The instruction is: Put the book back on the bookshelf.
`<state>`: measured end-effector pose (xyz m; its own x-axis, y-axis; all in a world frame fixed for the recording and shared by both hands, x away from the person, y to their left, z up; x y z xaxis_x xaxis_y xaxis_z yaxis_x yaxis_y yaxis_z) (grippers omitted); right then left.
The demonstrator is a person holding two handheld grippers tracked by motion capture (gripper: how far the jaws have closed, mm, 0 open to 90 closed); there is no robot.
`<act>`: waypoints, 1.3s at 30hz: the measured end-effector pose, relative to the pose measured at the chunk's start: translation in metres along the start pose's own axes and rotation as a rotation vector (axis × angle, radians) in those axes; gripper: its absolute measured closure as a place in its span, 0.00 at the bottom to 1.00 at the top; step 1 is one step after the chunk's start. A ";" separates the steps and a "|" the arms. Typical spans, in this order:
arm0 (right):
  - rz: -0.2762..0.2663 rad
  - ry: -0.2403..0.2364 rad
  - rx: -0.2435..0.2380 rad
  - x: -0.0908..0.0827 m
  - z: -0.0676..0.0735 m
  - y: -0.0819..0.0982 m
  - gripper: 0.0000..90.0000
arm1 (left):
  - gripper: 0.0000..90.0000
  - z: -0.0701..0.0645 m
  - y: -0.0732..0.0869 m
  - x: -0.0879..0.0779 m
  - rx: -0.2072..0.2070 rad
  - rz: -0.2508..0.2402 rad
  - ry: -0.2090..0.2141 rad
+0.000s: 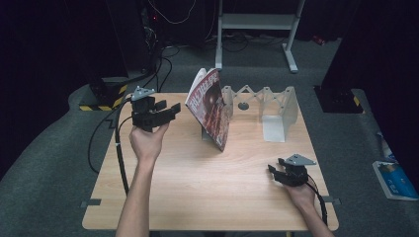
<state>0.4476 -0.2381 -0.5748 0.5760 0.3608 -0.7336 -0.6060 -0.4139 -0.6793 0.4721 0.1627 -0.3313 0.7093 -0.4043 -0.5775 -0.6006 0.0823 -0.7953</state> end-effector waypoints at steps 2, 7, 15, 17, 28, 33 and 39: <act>0.000 0.000 0.000 0.000 0.000 0.000 0.50 | 0.49 0.000 0.002 -0.001 -0.001 0.001 0.003; 0.000 0.000 0.001 0.000 0.000 0.000 0.50 | 0.49 0.000 0.005 -0.002 0.001 -0.001 0.003; 0.000 0.000 0.001 0.000 0.000 0.000 0.50 | 0.49 0.002 0.011 -0.006 -0.009 -0.007 0.011; 0.000 0.000 0.001 0.000 0.000 0.000 0.50 | 0.49 0.003 0.012 -0.006 -0.010 -0.008 0.013; 0.000 0.000 0.002 0.000 0.000 0.000 0.50 | 0.49 0.004 0.020 -0.008 -0.014 -0.011 0.022; 0.000 0.000 0.002 0.000 0.000 0.000 0.50 | 0.49 0.003 0.023 -0.010 -0.012 -0.010 0.024; 0.000 0.000 0.003 0.000 0.000 0.000 0.50 | 0.49 0.004 0.028 -0.009 -0.013 -0.002 0.024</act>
Point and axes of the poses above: each handheld gripper's, and its own axes: x roughly forward along the jaws, y roughly out of its underside, z roughly to its left, the point moved 7 cm from there along x, roughly forward along the jaws, and after that the axes turned 10 degrees about z, right-handed, at the moved point
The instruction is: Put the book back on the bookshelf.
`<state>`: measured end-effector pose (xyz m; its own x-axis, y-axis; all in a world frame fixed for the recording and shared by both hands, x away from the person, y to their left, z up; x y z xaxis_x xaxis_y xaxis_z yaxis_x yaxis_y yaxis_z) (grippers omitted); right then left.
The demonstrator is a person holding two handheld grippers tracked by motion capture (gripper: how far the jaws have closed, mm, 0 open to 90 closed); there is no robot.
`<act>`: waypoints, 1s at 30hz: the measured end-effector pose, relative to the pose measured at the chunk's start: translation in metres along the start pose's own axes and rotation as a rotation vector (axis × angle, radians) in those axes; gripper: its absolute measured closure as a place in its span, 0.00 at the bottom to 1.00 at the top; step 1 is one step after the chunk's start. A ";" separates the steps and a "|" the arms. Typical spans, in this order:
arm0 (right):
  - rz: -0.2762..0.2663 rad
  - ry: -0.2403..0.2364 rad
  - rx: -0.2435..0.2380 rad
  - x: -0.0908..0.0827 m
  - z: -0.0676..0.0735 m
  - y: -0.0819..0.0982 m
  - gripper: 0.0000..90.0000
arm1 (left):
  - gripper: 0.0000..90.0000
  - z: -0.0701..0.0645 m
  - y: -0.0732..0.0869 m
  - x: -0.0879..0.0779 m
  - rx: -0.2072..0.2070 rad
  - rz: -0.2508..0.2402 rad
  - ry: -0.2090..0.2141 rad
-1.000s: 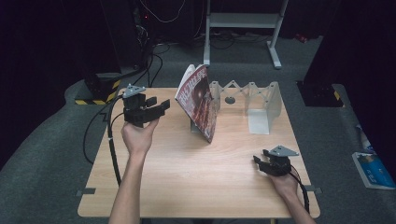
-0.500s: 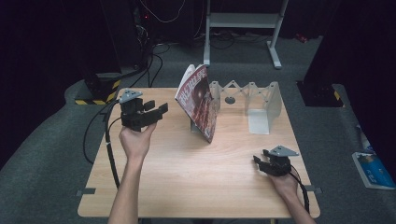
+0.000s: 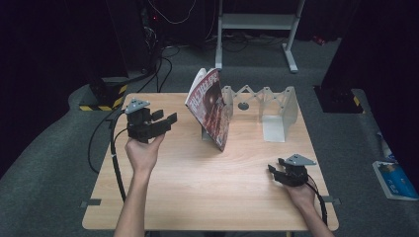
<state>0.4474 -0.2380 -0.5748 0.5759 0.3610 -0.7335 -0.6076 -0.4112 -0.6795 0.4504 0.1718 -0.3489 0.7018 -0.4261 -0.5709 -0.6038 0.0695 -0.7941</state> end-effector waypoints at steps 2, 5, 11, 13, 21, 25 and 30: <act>0.000 0.000 -0.001 0.000 0.000 0.000 0.50 | 0.49 0.001 0.001 0.000 -0.002 0.000 0.000; 0.000 0.000 0.000 0.000 0.000 0.000 0.50 | 0.49 0.002 0.003 0.000 -0.005 0.001 0.002; -0.001 0.000 0.000 0.000 0.000 0.000 0.50 | 0.48 0.002 0.008 0.000 -0.005 0.004 0.006; -0.001 0.000 0.000 0.000 0.000 0.000 0.50 | 0.48 0.002 0.009 0.000 -0.005 0.006 0.008; -0.001 0.000 0.000 0.000 0.000 0.000 0.50 | 0.48 0.002 0.015 0.002 -0.006 0.012 0.014; -0.002 0.000 0.000 0.000 0.000 0.000 0.50 | 0.48 0.001 0.018 0.002 0.001 0.022 0.010; -0.001 0.000 0.000 0.000 0.000 0.000 0.50 | 0.48 0.001 0.020 0.000 0.002 0.022 0.008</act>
Point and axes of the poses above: each handheld gripper's, and its own axes: x roughly forward along the jaws, y roughly out of its underside, z roughly to its left, the point moved 7 cm from there along x, roughly forward along the jaws, and after that the axes turned 10 degrees about z, right-handed, at the moved point
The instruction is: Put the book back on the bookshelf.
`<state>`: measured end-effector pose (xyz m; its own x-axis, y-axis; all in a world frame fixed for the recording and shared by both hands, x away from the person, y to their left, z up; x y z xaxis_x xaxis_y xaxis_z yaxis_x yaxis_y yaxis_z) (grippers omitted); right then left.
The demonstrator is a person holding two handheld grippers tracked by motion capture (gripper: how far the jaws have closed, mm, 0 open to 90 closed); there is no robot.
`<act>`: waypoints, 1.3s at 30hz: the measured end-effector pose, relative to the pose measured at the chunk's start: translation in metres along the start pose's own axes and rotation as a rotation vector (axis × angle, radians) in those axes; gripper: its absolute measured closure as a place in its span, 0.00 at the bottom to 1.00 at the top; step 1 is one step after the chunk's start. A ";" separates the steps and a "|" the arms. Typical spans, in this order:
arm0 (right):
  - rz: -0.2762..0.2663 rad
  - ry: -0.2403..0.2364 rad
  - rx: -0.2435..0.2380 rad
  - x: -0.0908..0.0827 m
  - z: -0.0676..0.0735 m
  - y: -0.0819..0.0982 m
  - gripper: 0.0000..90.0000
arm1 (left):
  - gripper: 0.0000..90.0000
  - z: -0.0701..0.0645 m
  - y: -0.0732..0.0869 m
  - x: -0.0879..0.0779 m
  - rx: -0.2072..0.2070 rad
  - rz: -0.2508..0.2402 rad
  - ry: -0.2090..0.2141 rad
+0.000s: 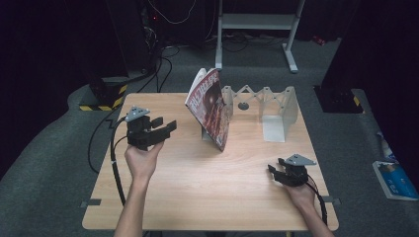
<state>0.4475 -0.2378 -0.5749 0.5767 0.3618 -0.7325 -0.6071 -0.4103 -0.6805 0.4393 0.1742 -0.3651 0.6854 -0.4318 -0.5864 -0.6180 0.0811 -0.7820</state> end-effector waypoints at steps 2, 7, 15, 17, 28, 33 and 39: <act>-0.001 0.001 -0.002 0.000 0.000 0.000 0.50 | 0.48 -0.001 0.001 -0.001 0.002 -0.001 0.004; -0.001 0.001 -0.002 0.000 0.000 0.000 0.50 | 0.48 -0.002 0.005 0.000 0.006 0.003 0.008; -0.001 0.001 -0.002 0.000 0.000 0.000 0.50 | 0.48 -0.005 0.011 0.004 -0.001 0.002 0.027; -0.001 0.001 -0.002 0.000 0.000 0.000 0.50 | 0.48 -0.005 0.013 0.005 -0.001 0.004 0.026; -0.001 0.000 -0.002 0.000 0.000 0.000 0.50 | 0.48 -0.010 0.019 0.012 -0.006 0.010 0.051; -0.001 0.000 -0.002 0.000 0.000 0.000 0.50 | 0.48 -0.012 0.022 0.015 -0.003 0.013 0.060; -0.001 0.000 -0.002 0.000 0.000 0.000 0.50 | 0.48 -0.014 0.026 0.019 -0.005 0.019 0.066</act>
Point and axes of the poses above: each handheld gripper's, and its own axes: x roughly forward along the jaws, y roughly out of its underside, z roughly to its left, the point moved 7 cm from there along x, roughly forward along the jaws, and after that the axes turned 10 degrees about z, right-handed, at the moved point
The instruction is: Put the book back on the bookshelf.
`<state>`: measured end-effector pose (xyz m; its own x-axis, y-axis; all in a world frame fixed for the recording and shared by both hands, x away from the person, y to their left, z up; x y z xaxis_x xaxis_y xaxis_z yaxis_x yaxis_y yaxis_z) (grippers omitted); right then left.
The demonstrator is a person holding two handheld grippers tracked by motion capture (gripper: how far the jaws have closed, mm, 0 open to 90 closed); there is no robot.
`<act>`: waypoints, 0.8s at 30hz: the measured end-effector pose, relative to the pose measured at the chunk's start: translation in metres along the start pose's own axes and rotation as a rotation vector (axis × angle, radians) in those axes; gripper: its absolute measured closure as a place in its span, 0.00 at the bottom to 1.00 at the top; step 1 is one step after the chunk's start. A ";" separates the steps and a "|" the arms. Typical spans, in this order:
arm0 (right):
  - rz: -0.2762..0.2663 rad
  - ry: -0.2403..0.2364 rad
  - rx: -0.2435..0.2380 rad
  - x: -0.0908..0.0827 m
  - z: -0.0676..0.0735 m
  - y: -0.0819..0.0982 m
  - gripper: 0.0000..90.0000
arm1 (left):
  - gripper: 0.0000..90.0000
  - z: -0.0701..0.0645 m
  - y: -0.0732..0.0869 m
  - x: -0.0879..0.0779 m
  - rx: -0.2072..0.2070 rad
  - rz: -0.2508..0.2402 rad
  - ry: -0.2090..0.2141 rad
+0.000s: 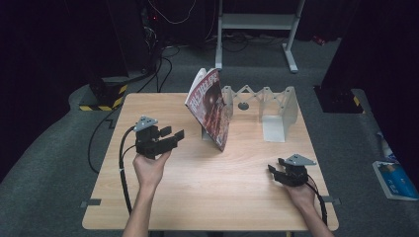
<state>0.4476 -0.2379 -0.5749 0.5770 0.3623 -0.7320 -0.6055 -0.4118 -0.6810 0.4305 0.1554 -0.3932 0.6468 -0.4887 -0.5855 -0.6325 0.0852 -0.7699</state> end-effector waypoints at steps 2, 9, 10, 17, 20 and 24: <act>0.000 0.000 0.000 0.000 0.000 0.000 0.50 | 0.48 0.000 0.001 0.001 0.000 0.001 0.000; 0.000 -0.002 -0.002 0.000 0.000 0.000 0.50 | 0.48 -0.003 0.004 0.004 -0.001 0.006 0.008; -0.001 -0.002 -0.003 0.000 0.000 0.000 0.50 | 0.48 -0.004 0.004 0.005 0.001 0.007 0.010; -0.001 -0.002 -0.005 0.000 0.000 0.000 0.50 | 0.48 -0.008 0.006 0.011 0.004 0.016 0.021; -0.001 -0.003 -0.003 0.000 0.000 0.000 0.50 | 0.48 -0.010 0.007 0.014 0.004 0.019 0.026; -0.002 -0.003 -0.006 0.000 0.000 0.000 0.49 | 0.48 -0.011 0.010 0.017 0.006 0.027 0.032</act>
<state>0.4476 -0.2377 -0.5749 0.5764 0.3653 -0.7310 -0.6012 -0.4163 -0.6821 0.4308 0.1378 -0.4080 0.6159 -0.5133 -0.5976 -0.6467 0.1038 -0.7557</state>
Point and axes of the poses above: each handheld gripper's, and its own axes: x roughly forward along the jaws, y roughly out of its underside, z roughly to its left, the point moved 7 cm from there along x, roughly forward along the jaws, and after that the axes turned 10 degrees about z, right-handed, at the moved point
